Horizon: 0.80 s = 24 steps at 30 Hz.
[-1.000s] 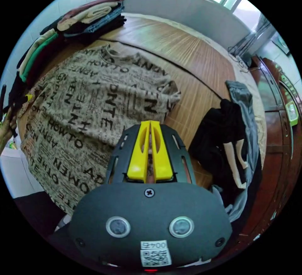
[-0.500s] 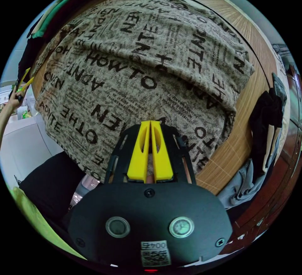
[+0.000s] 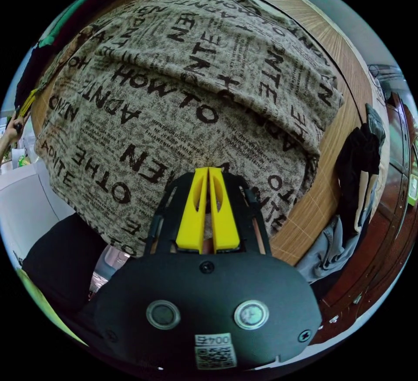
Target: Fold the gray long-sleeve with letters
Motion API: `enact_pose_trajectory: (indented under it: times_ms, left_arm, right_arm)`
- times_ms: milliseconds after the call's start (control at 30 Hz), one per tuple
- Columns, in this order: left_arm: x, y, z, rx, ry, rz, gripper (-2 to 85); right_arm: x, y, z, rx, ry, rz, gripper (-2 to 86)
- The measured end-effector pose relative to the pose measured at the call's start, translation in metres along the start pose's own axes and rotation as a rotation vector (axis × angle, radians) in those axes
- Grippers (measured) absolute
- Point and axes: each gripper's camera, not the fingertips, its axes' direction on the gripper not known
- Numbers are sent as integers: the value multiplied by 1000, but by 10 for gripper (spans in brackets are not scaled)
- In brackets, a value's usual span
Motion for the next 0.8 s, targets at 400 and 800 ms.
enact_pose_trajectory:
  times_ms: [400,800]
  left_arm:
    - [287,159,-31,62,221,995,29]
    - [398,601,147,-377,146,2072,28]
  right_arm:
    - [66,22,16,26,-194,111,-6]
    - [223,93,37,180,-639,391,-5]
